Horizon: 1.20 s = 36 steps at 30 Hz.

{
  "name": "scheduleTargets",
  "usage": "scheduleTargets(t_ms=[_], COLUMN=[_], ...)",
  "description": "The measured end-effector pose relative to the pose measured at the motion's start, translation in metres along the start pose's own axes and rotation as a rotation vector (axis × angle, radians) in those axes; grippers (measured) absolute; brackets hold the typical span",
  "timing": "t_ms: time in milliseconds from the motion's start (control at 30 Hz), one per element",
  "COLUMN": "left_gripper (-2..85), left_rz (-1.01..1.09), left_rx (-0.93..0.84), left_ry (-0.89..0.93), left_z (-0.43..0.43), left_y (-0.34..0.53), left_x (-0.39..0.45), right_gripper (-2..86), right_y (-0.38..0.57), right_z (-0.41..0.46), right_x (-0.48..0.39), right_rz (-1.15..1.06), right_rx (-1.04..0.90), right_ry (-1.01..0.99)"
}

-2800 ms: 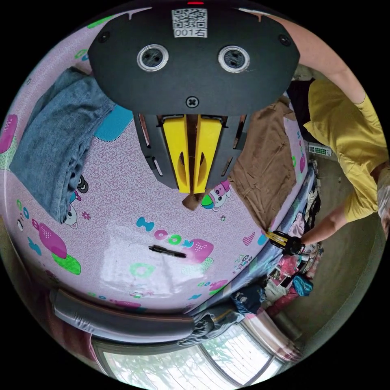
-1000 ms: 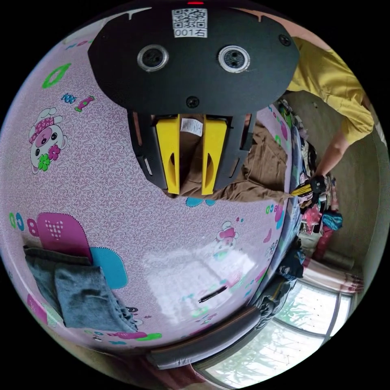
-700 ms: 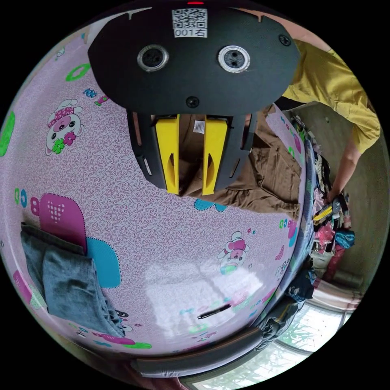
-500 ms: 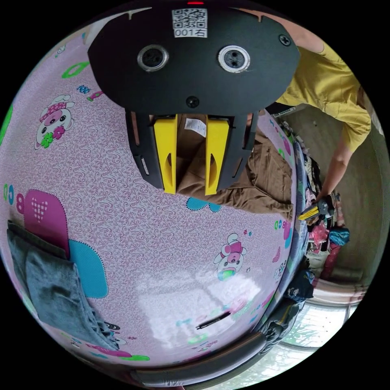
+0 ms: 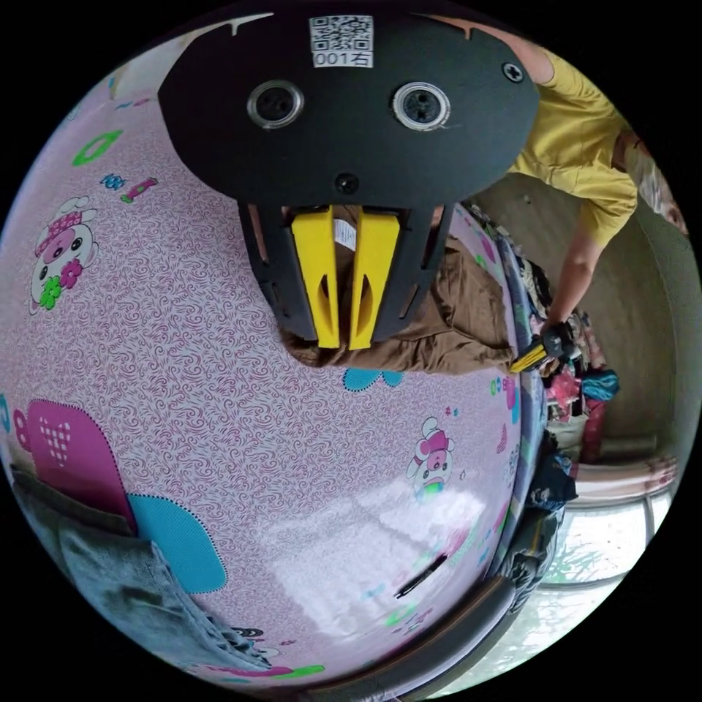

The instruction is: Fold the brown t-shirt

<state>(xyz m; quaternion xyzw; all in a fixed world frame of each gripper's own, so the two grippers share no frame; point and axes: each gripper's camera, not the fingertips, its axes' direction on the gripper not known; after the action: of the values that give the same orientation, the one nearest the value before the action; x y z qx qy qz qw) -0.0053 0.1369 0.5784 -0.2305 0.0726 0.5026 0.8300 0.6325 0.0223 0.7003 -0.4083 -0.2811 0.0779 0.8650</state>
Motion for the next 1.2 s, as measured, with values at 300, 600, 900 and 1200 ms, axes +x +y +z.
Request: scheduleTargets(t_ms=[300, 600, 900, 1200], left_gripper=[-1.5, -1.5, -1.5, -1.6], left_rz=[-0.082, -0.293, -0.329, -0.156], left_rx=[-0.081, -0.119, -0.054, -0.026], left_ry=[-0.129, -0.135, -0.150, -0.103], left_z=[0.007, 0.003, -0.024, -0.034], left_y=[-0.018, -0.024, 0.005, 0.032], left_x=[0.009, 0.004, 0.014, 0.048], right_gripper=[0.6, 1.3, 6.2, 3.6], right_y=[0.050, 0.092, 0.136, 0.153], right_z=[-0.036, -0.041, 0.002, 0.047], right_x=[0.015, 0.016, -0.059, -0.127], right_rz=[0.094, 0.151, -0.204, -0.392], right_rx=[0.277, 0.410, 0.209, 0.134], right_ry=[0.093, 0.040, -0.043, -0.012])
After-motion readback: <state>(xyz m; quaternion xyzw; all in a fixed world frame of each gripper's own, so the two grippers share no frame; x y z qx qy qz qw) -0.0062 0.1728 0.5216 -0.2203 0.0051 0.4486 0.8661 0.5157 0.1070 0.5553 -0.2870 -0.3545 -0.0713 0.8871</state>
